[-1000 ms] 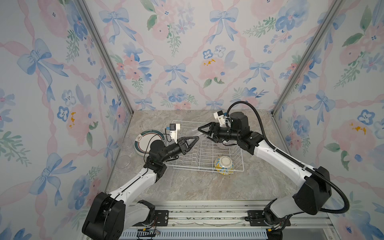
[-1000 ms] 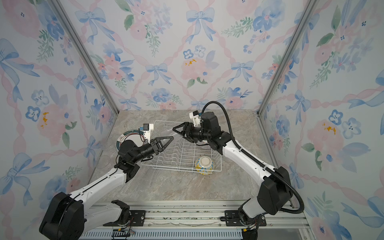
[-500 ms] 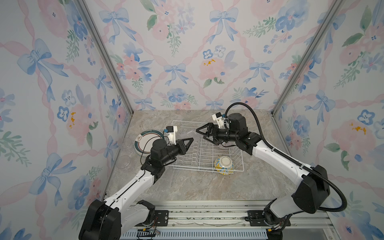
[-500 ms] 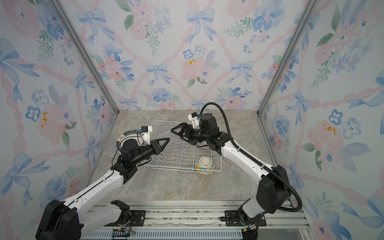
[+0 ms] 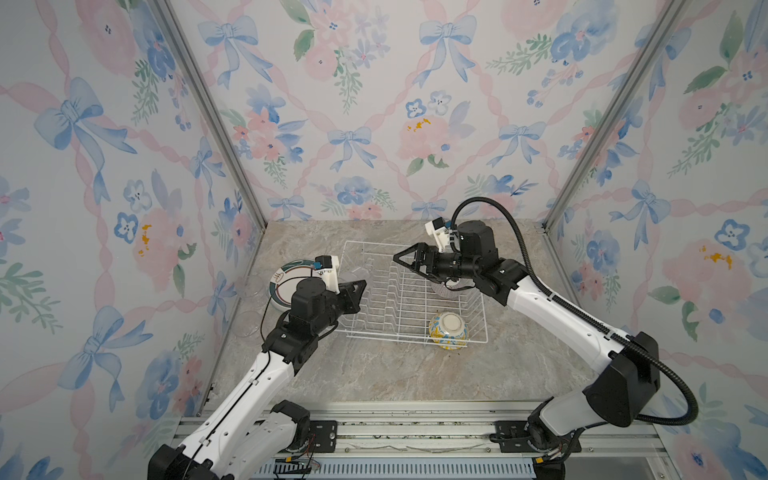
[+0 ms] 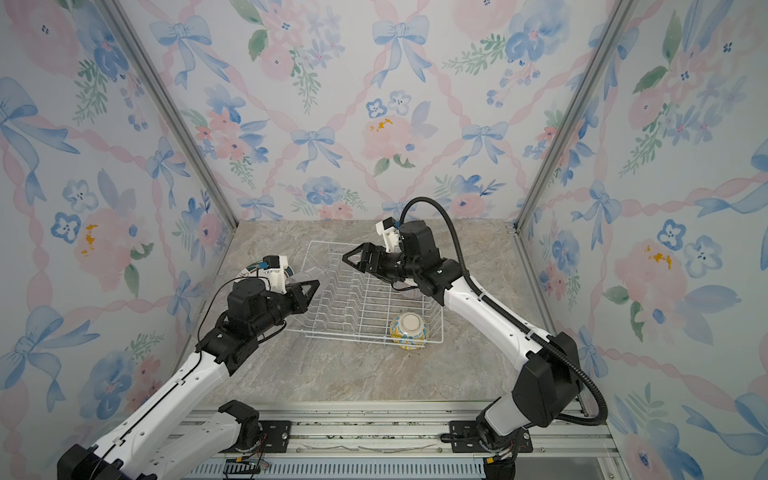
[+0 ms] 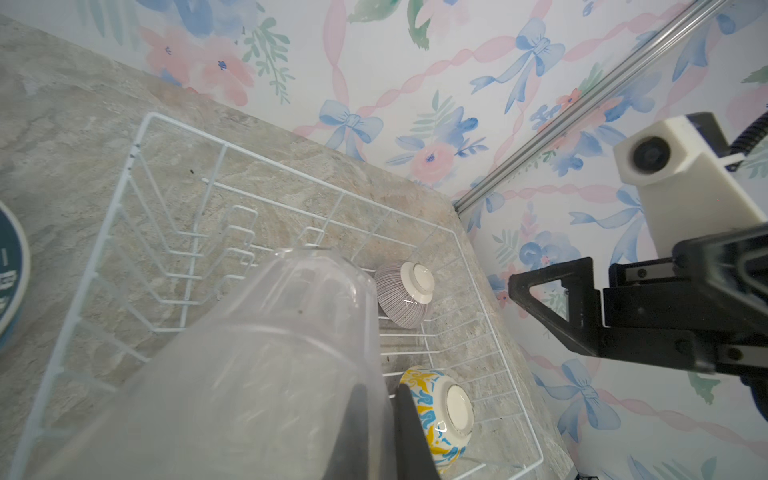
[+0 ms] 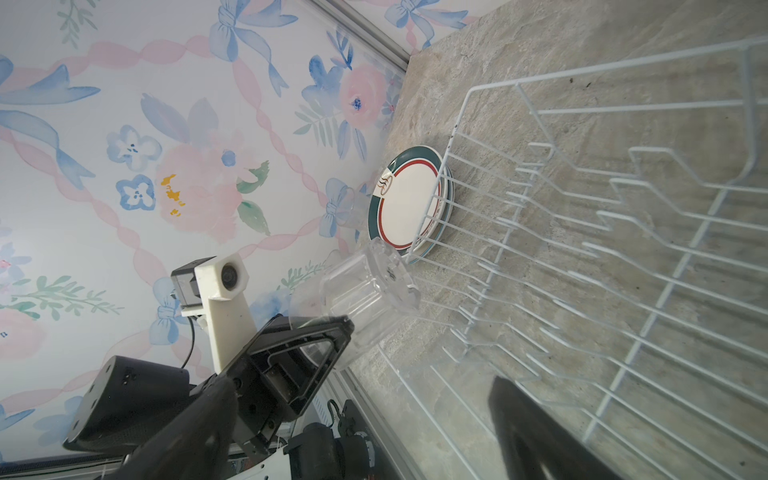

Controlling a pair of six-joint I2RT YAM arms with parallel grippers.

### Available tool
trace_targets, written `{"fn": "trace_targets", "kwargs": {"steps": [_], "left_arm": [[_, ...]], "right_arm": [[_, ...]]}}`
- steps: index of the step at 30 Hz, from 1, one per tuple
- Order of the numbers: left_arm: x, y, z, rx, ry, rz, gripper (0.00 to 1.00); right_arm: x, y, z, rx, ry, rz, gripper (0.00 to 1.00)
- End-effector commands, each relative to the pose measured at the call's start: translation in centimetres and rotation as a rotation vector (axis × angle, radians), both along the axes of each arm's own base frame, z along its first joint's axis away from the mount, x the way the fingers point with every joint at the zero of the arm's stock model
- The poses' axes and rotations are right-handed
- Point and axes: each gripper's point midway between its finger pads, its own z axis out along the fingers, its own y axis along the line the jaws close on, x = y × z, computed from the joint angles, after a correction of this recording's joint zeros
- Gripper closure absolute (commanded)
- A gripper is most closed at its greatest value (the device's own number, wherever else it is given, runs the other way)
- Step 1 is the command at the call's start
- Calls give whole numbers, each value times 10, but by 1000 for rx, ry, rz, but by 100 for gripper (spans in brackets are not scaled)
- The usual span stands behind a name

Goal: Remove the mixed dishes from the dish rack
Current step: 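Carry the cup beside the plate stack with the left gripper while the right withdraws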

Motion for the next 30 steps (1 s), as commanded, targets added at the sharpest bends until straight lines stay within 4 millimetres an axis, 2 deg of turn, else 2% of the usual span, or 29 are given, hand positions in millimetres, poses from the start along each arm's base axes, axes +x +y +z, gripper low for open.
{"fn": "trace_targets", "kwargs": {"steps": [1, 6, 12, 15, 19, 24, 30], "left_arm": [[-9, 30, -5, 87, 46, 96, 100], [-24, 74, -27, 156, 148, 234, 100], [-39, 111, -53, 203, 278, 334, 100], [-41, 124, -43, 220, 281, 375, 100], [-43, 137, -47, 257, 316, 414, 100], [-42, 138, -59, 256, 375, 411, 100], [-40, 141, -67, 256, 420, 428, 100]], "right_arm": [[5, -13, -1, -65, -43, -27, 3], [5, -33, -11, -112, -74, -67, 3], [3, -62, -23, -170, -106, -124, 4], [2, -75, -30, -208, -129, -139, 3], [0, -93, -36, -234, -135, -160, 3], [0, -120, -45, -271, -129, -197, 3], [2, -139, -50, -287, -137, -225, 3]]}}
